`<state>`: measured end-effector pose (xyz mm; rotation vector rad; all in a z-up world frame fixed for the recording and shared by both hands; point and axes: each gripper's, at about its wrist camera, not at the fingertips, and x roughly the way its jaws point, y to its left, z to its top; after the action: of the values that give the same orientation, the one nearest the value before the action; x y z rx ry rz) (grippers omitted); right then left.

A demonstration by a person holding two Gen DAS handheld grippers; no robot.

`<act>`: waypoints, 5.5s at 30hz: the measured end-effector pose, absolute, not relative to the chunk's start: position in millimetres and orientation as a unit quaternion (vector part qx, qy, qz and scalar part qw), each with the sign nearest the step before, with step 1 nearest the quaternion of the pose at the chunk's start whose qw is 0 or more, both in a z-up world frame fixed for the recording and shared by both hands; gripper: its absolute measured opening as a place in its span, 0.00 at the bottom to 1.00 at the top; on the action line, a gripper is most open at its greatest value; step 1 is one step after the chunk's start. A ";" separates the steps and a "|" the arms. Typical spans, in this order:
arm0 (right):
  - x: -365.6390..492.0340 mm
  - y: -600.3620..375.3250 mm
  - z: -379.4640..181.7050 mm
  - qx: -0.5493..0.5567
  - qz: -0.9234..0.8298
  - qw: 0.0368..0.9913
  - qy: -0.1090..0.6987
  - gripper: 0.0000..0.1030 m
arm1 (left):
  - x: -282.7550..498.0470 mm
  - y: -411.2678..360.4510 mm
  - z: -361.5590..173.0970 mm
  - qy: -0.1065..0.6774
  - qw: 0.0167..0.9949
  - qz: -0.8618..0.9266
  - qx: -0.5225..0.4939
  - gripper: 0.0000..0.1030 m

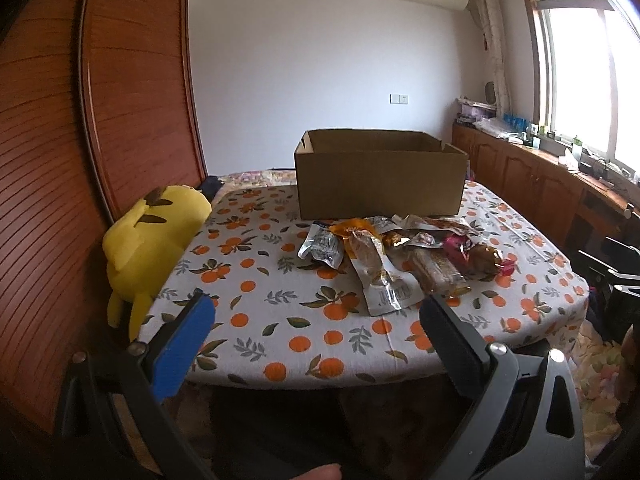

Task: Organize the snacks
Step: 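Move the left tool to the orange-and-white snack bag while the right tool approaches the pink-wrapped bun, then close the left gripper on the orange-and-white bag while the right gripper closes on the pink-wrapped bun, then lift and carry the orange-and-white bag with the left tool while the right tool carries the bun to the box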

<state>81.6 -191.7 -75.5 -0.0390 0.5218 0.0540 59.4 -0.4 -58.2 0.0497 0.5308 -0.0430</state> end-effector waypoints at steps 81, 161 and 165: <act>255.1 -181.1 -167.7 -0.117 0.218 0.878 0.409 0.60 | 230.4 -47.0 -122.5 0.429 0.892 -0.143 0.013 0.36; 395.8 -152.8 -39.8 -0.071 0.215 0.927 0.299 0.42 | 390.6 -33.6 2.9 0.270 0.942 -0.200 0.013 0.24; 410.3 -149.8 -47.5 -0.068 0.211 0.925 0.308 0.42 | 405.0 -33.9 -7.1 0.282 0.939 -0.198 0.007 0.24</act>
<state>410.3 -149.8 -47.5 -0.1396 0.6318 0.4335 405.0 -33.9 -7.1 0.0148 0.5748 -0.4033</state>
